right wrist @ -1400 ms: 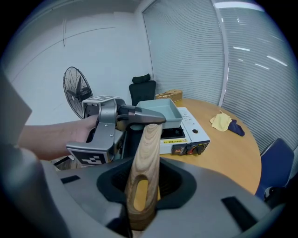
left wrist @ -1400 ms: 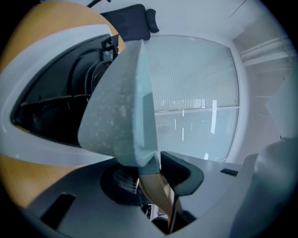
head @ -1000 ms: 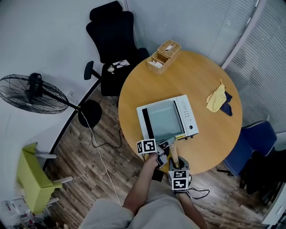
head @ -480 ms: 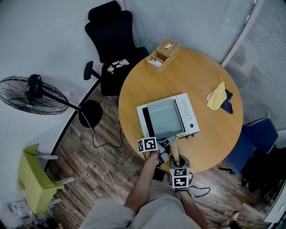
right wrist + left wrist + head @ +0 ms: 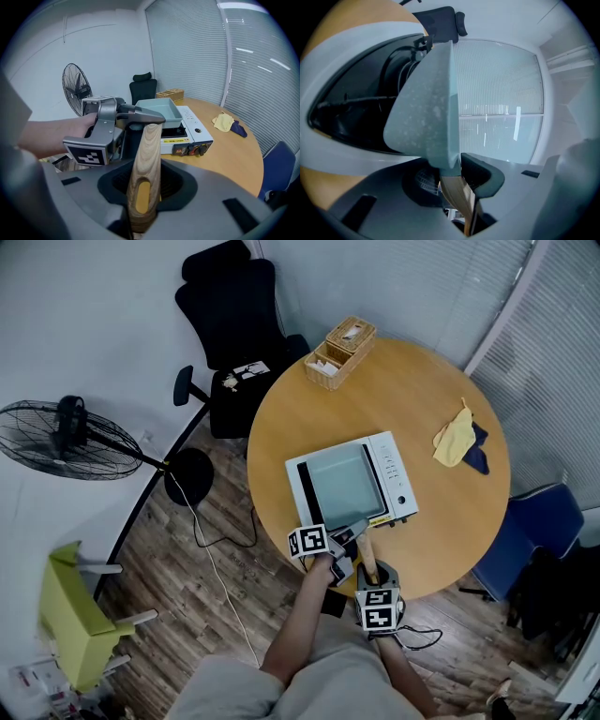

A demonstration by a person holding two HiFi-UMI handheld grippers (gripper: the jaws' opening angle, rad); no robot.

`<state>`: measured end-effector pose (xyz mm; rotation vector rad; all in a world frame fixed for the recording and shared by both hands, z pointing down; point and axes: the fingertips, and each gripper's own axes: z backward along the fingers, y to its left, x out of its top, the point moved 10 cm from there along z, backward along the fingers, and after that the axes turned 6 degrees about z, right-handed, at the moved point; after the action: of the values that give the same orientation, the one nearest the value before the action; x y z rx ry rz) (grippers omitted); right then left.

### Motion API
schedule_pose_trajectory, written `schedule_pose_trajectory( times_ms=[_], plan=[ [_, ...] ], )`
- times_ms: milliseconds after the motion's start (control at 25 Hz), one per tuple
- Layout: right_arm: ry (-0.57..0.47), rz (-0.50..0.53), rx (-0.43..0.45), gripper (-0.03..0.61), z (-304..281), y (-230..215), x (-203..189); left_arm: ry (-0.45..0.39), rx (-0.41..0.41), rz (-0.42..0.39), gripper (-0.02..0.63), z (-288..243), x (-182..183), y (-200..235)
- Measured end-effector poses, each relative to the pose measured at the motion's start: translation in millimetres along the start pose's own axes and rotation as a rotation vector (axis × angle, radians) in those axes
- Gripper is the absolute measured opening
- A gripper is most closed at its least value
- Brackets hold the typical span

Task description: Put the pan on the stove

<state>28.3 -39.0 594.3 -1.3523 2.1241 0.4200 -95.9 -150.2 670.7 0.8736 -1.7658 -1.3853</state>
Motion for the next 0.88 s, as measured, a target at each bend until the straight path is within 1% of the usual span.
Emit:
schedule_pose_trajectory(
  times_ms=[240,480,600,760,880],
  plan=[
    [0.026,-0.007,0.007,0.107,-7,0,-3,-0.008,0.012,0.007,0.14,-1,1,5],
    [0.024,-0.009,0.013,0.109,-8,-3,-4,-0.01,0.011,0.014,0.141,-4,0,5],
    [0.024,-0.004,0.016,0.109,-10,-4,-6,-0.006,0.023,0.01,0.179,-4,-2,6],
    [0.022,-0.004,0.033,0.109,-13,-8,-7,-0.033,0.052,-0.002,0.22,2,-5,6],
    [0.027,-0.011,0.049,0.109,-11,-9,-4,-0.046,0.066,-0.021,0.225,8,-11,3]
  ],
)
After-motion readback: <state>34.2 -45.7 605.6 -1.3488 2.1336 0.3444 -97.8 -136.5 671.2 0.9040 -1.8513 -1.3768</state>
